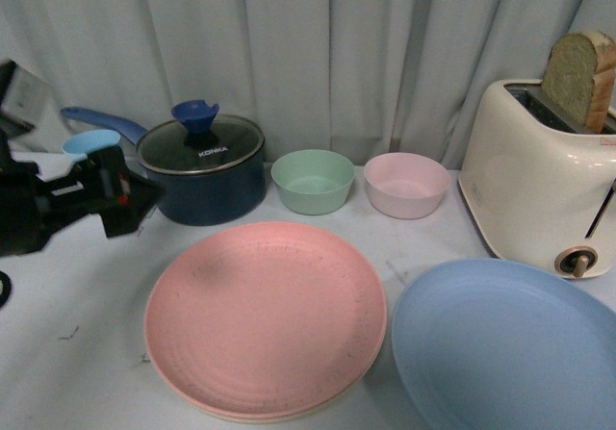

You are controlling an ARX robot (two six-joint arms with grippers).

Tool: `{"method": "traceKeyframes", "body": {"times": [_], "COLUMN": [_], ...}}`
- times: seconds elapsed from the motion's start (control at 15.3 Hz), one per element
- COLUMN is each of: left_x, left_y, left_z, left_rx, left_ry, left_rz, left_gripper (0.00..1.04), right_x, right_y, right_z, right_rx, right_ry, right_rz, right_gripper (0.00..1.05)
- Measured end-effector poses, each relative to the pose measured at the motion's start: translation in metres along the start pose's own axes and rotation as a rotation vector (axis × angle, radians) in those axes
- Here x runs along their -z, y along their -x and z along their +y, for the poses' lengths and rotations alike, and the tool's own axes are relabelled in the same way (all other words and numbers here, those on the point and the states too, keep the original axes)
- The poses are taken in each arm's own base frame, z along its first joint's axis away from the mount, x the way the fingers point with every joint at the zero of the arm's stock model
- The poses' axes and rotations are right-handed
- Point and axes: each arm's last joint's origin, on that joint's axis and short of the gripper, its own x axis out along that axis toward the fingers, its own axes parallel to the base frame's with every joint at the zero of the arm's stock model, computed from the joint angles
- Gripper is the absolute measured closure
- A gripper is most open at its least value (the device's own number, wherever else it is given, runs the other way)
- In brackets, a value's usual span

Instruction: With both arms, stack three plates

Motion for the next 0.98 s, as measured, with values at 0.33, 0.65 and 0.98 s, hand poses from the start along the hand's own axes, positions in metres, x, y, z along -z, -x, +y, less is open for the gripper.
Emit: {"method": "traceKeyframes", "body": {"times": [0.33, 0.65, 0.98], "left_x": [-0.035, -0.001, 0.023], "left_y": [0.067, 0.123, 0.151], "left_z": [-0.022, -0.026, -0.029], "left_rx": [-0.082, -0.243, -0.241], "left_ry": [-0.163, -0.259, -0.263], "left_rz": [-0.261, -0.428, -0.442], "left_gripper": [0.13, 0.73, 1.03], "right_x": [0.000, 0.000, 0.000], "right_y": [0.000, 0.000, 0.000], "right_z": [0.000, 0.000, 0.000], "right_rx": [0.000, 0.000, 0.000], "right_ry": [0.000, 0.000, 0.000], "right_rz": [0.000, 0.000, 0.000], "right_gripper": [0.06, 0.06, 0.06]}}
